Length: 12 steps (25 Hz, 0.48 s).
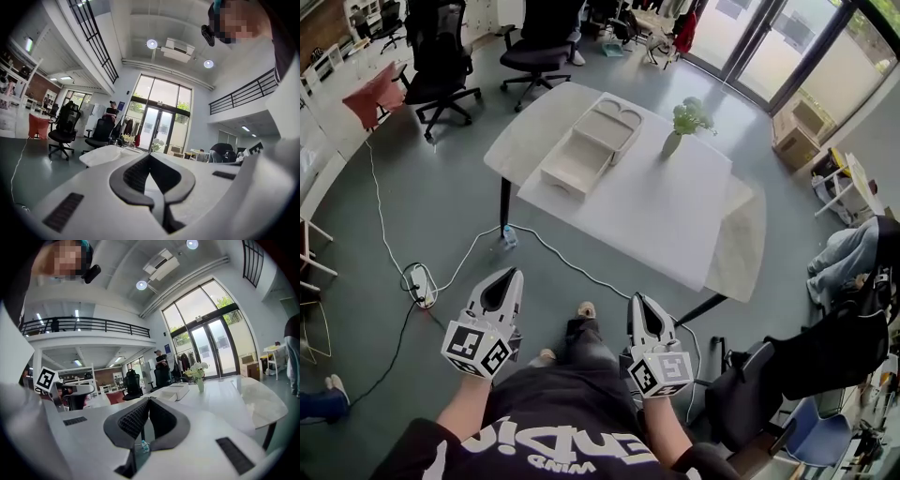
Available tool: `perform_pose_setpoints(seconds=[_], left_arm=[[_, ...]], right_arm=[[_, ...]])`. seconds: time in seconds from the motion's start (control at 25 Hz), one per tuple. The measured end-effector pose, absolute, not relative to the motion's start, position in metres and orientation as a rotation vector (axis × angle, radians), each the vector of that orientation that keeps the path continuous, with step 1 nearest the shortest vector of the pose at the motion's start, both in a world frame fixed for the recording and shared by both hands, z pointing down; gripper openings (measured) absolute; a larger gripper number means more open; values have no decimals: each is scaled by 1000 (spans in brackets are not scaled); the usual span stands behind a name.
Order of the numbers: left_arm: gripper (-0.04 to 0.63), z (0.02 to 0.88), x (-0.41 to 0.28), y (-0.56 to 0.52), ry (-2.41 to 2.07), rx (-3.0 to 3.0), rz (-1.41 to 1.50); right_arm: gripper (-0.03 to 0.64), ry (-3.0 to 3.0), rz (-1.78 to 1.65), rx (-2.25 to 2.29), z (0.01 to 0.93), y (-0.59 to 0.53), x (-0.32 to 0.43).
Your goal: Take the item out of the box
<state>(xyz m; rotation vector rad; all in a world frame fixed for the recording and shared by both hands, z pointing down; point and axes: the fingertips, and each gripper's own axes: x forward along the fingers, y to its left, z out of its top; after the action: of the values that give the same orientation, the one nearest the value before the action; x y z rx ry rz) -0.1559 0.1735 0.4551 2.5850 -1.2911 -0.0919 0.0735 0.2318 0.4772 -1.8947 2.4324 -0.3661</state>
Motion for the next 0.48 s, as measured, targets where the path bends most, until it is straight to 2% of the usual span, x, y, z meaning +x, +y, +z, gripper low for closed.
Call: perform_pose_setpoints(seconds=[0.48], left_arm=[[9,460,-146,98,-1293,2599,-89]], right_arm=[[25,2421,-386,-1889,486,154,90]])
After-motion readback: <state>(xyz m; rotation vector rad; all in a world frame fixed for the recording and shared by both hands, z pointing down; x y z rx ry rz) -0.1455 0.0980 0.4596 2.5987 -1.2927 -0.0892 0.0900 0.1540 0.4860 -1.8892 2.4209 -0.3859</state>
